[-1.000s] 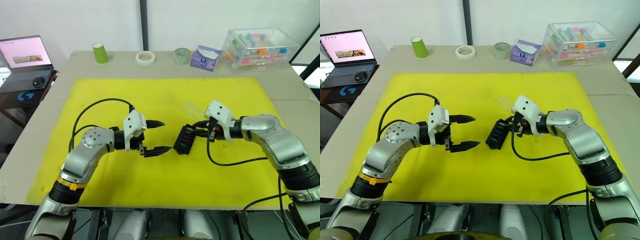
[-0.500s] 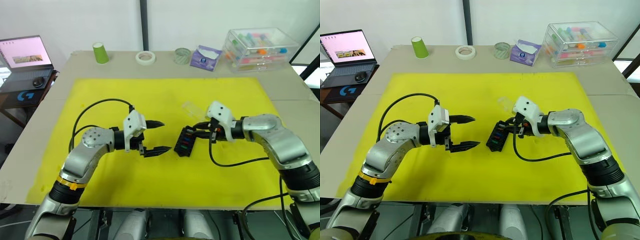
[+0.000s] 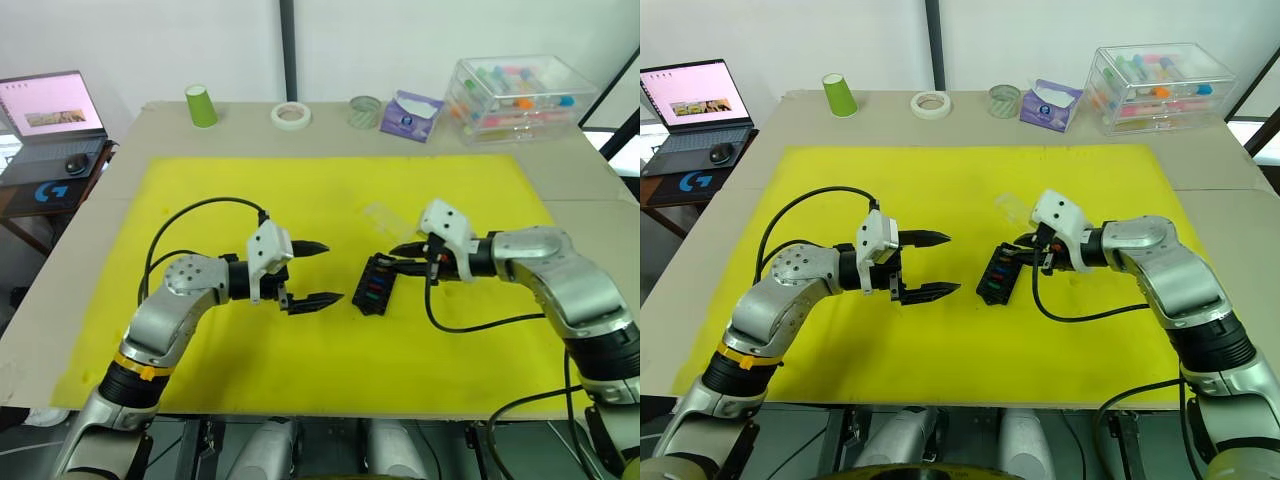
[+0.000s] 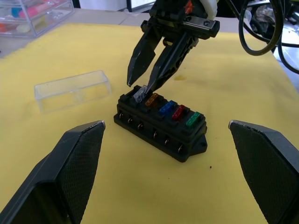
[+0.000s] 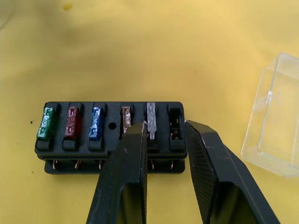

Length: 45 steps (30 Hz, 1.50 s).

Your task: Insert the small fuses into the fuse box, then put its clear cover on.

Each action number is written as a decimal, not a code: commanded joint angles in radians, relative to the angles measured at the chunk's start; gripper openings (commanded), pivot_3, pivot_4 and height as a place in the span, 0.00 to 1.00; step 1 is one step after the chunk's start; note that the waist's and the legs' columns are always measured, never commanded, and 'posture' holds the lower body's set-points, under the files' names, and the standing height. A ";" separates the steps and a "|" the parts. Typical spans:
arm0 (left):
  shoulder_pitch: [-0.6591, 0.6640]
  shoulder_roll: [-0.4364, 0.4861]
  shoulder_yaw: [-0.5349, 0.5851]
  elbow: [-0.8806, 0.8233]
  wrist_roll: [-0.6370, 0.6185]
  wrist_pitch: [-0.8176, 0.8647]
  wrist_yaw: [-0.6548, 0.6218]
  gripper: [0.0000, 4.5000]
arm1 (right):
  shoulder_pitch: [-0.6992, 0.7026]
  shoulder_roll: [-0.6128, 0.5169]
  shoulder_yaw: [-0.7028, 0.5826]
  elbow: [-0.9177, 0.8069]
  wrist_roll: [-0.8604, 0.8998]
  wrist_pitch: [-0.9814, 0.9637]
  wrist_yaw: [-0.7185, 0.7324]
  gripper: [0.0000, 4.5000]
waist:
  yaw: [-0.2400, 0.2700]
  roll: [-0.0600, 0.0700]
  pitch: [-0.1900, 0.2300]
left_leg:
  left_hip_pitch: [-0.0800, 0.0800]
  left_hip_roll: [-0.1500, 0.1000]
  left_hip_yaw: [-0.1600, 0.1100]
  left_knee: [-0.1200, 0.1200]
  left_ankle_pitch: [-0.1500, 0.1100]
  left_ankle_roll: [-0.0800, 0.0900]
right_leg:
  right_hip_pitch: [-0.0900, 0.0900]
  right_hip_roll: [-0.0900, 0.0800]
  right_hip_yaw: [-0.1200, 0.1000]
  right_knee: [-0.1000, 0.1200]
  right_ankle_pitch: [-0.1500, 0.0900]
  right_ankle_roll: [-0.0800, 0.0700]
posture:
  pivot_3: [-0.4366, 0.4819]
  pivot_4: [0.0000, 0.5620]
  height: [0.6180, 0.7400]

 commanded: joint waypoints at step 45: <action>-0.004 0.006 0.007 -0.031 -0.009 -0.005 -0.005 1.00 | 0.049 0.029 -0.023 -0.024 0.013 -0.023 -0.033 0.01 | 0.000 0.000 0.000 | 0.000 0.000 0.000 0.000 0.000 0.000 | 0.000 0.000 0.000 0.000 0.000 0.000 | 0.48 0.27 1.00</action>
